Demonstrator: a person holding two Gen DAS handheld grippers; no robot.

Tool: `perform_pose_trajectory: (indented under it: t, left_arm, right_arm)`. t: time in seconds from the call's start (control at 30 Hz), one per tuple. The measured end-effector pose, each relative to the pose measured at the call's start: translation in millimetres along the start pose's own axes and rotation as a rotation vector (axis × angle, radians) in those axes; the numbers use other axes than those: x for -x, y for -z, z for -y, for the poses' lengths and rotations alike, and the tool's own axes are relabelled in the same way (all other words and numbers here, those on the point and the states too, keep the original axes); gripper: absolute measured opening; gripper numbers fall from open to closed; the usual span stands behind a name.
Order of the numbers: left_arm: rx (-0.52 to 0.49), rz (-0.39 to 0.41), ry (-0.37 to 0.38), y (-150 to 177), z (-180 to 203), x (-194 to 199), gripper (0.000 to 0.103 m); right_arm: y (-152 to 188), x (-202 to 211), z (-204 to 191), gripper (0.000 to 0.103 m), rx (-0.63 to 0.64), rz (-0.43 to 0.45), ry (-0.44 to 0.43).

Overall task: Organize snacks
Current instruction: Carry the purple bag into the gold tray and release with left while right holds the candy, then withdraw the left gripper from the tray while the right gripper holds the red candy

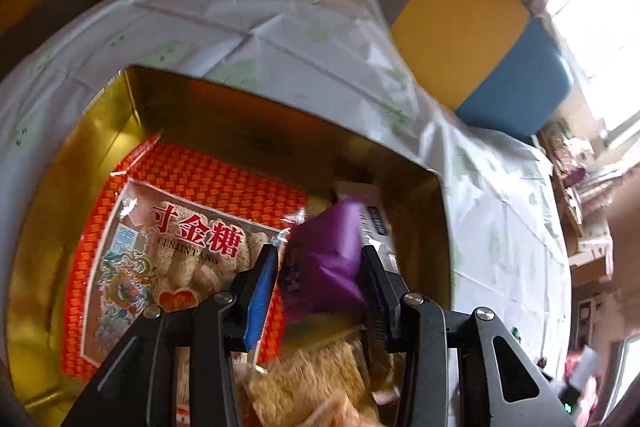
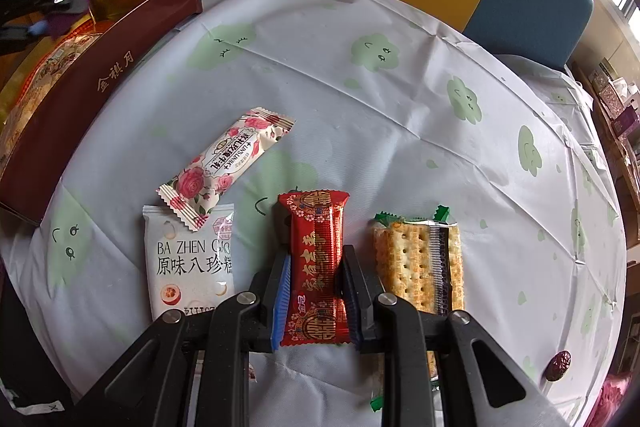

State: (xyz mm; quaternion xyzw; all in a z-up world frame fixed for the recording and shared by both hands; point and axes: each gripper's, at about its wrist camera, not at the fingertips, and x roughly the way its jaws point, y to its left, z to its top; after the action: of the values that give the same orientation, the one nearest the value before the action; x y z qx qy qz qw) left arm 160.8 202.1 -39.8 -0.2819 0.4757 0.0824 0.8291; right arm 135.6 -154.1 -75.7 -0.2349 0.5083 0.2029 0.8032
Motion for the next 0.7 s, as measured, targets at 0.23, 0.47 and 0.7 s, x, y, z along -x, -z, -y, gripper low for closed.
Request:
perform_pose_trajectory:
  t: [0.23, 0.47, 0.7]
  left_arm:
    - [-0.016, 0.023, -0.068, 14, -5, 9, 0.044]
    - [-0.113, 0.11, -0.125, 53, -4, 43, 0.044]
    - [-0.154, 0.134, -0.138, 92, -1, 63, 0.044]
  right_arm:
    - [0, 0, 0, 0.025, 0.002, 0.0, 0.0]
    - [1, 0, -1, 0.025, 0.01, 0.002, 0.01]
    - [2, 1, -2, 0.025, 0.011, 0.007, 0.017]
